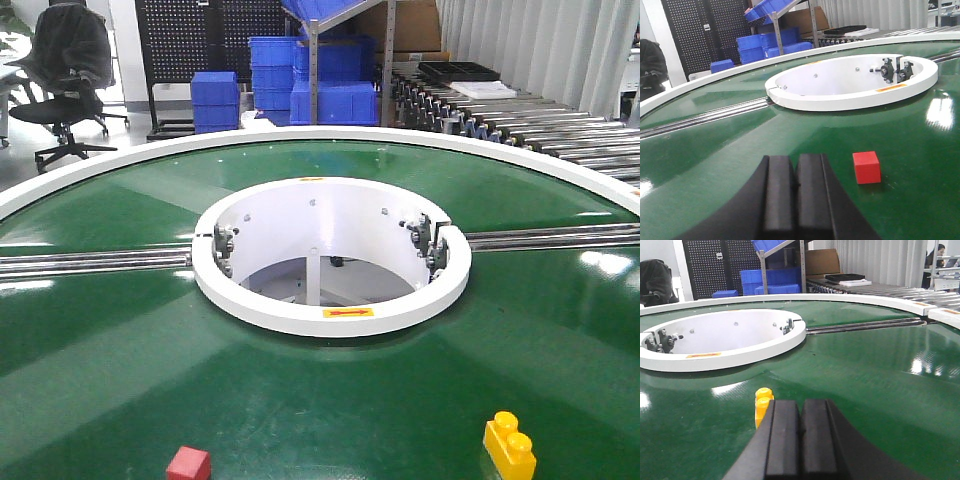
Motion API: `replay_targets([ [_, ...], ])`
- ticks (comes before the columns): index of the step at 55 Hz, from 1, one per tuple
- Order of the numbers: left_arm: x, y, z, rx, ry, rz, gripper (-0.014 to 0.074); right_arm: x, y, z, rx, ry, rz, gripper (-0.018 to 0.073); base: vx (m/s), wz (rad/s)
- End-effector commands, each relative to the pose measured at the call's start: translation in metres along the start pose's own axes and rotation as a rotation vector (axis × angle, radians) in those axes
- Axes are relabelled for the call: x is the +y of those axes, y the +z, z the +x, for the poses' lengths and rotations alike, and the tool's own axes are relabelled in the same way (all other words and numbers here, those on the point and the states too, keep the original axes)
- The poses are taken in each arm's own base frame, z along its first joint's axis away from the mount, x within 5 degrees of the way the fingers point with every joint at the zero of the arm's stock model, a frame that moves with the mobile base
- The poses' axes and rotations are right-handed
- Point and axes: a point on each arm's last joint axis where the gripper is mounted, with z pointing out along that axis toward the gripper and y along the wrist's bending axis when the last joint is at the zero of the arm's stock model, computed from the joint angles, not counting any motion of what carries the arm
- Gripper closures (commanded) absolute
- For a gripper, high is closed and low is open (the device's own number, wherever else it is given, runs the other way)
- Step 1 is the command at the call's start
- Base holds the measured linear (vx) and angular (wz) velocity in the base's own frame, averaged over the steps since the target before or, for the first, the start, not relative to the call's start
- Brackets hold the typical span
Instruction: Pick red and yellow blocks into blue bin
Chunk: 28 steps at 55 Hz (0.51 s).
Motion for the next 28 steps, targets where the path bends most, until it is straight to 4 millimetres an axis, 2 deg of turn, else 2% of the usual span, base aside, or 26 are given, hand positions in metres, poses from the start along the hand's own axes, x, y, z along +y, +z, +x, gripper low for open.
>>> replay_targets([
  [1, 0.0028, -0.0026, -0.0137, -0.11, -0.007, -0.025, 0.0594, -0.0005, -0.0009, -0.0063, -0.09, -0.011, 0.008, 0.0569, 0.0, 0.0],
  [28, 0.0028, -0.0026, -0.0137, -0.11, -0.007, -0.025, 0.0594, -0.0005, -0.0009, -0.0063, -0.09, -0.01, 0.008, 0.0569, 0.0, 0.0],
])
